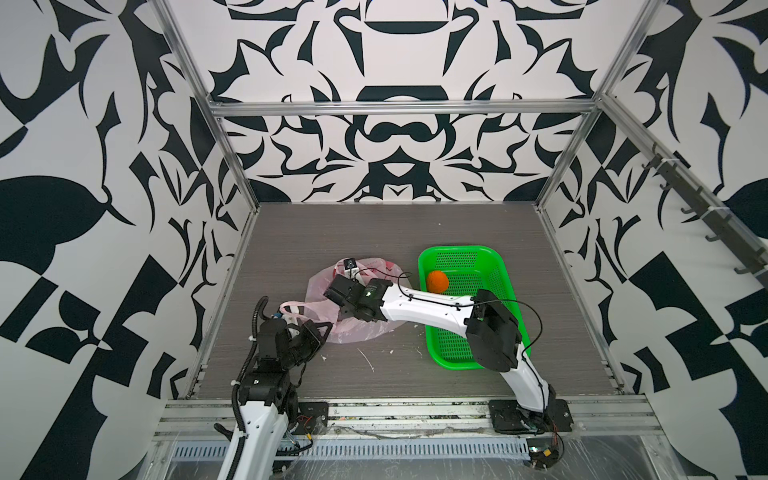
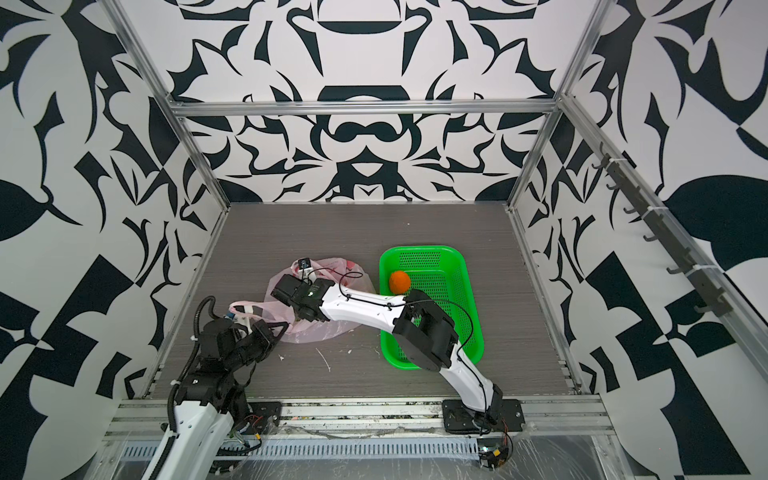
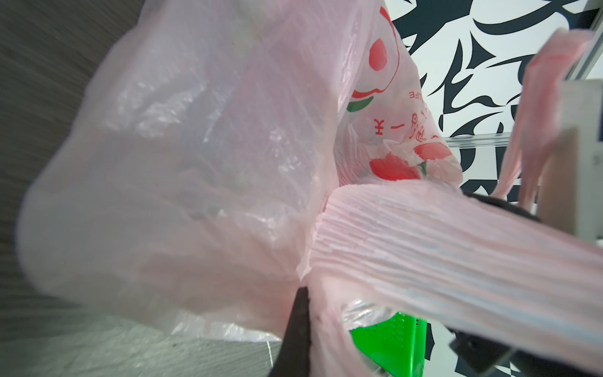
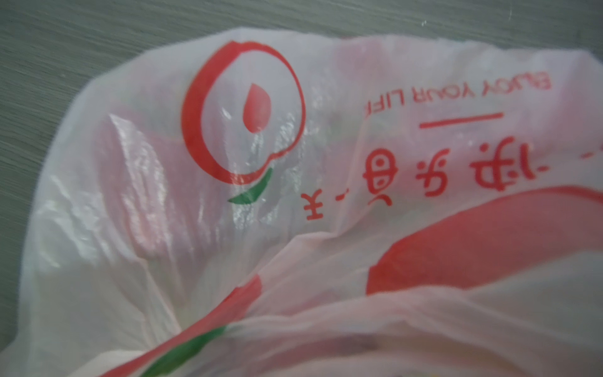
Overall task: Untie the knot of the plastic bag and take out the fruit
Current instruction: Pick up the fruit from the plastic bag.
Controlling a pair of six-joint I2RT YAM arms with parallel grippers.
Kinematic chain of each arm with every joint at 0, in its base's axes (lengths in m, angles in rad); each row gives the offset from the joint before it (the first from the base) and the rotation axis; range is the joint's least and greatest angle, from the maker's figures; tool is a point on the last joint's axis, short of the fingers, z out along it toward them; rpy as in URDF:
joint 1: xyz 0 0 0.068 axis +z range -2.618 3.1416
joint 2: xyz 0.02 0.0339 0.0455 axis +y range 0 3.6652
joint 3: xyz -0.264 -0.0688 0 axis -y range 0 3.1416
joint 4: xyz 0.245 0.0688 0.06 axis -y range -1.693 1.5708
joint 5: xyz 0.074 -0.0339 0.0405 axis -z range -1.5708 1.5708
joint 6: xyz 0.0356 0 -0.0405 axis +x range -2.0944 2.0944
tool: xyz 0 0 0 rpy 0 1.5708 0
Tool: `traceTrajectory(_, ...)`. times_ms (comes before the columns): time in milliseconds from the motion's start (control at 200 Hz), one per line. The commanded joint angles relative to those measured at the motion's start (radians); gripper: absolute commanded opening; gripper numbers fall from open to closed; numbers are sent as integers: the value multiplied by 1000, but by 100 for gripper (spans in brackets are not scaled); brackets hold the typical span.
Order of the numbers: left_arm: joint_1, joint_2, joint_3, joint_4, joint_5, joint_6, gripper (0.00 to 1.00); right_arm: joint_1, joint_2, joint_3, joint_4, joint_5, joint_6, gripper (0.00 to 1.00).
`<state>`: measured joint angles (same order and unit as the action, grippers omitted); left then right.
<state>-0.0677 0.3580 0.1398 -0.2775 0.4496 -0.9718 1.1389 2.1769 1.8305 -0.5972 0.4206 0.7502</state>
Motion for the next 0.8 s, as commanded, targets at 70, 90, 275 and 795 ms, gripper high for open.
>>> traceTrajectory(70, 0, 16, 22, 38, -1, 13, 0, 4, -40, 68, 37, 9, -41, 18)
traceTrajectory(90, 0, 17, 23, 38, 0, 13, 0, 4, -40, 71, 37, 10, -43, 18)
traceTrajectory(275, 0, 24, 33, 43, -7, 19, 0, 4, -56, 83, 40, 11, -60, 17)
traceTrajectory(795, 0, 90, 67, 107, -34, 23, 0, 39, -166, 60, 3, 38, -112, 16)
